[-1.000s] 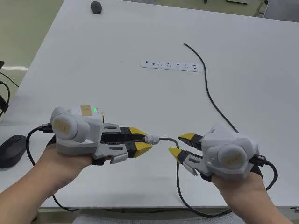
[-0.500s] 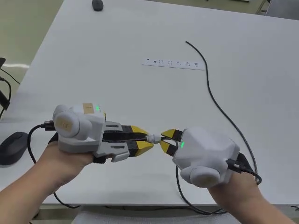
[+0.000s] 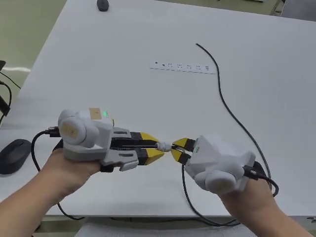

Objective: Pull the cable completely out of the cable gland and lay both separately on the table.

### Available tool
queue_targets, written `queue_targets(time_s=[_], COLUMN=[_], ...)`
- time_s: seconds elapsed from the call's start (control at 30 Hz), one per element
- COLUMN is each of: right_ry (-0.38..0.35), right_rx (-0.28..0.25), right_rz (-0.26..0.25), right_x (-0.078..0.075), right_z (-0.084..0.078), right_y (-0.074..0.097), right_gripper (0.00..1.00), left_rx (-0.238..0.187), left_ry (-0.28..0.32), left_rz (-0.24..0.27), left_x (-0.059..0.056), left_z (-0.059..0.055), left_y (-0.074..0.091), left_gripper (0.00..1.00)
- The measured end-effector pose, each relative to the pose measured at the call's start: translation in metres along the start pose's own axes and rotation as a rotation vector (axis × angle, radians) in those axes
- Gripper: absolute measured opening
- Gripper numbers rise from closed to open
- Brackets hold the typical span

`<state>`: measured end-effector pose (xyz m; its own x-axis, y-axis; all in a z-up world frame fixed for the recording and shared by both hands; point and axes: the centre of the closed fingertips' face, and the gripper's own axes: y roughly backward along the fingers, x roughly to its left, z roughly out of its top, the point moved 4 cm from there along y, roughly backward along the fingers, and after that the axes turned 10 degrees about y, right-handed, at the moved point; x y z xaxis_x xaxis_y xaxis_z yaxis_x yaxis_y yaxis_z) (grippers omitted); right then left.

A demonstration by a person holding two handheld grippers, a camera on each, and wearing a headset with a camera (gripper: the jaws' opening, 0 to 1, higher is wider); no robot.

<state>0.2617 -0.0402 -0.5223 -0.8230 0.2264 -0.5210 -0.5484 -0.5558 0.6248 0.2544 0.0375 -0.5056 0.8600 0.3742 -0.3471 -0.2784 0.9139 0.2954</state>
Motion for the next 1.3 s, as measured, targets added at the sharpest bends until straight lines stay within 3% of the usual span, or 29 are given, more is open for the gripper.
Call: queue_targets(time_s=[0.33, 0.63, 1.3], right_ry=[-0.127, -0.201, -0.180], right_rx=[0.071, 0.098, 0.136], right_rz=[-0.018, -0.036, -0.067], right_x=[-0.006, -0.010, -0.011], right_z=[-0.035, -0.060, -0.090], right_y=[0.000, 0.001, 0.013], right_gripper=[0.00, 0.00, 0.00], left_rx=[0.000, -0.001, -0.020], left_ry=[0.000, 0.004, 0.002], left_rz=[-0.011, -0.017, -0.010], left_x=[-0.001, -0.003, -0.005], left_z=[-0.001, -0.001, 0.002], left_y=[0.000, -0.002, 0.000], left_gripper=[0.15, 0.15, 0.15])
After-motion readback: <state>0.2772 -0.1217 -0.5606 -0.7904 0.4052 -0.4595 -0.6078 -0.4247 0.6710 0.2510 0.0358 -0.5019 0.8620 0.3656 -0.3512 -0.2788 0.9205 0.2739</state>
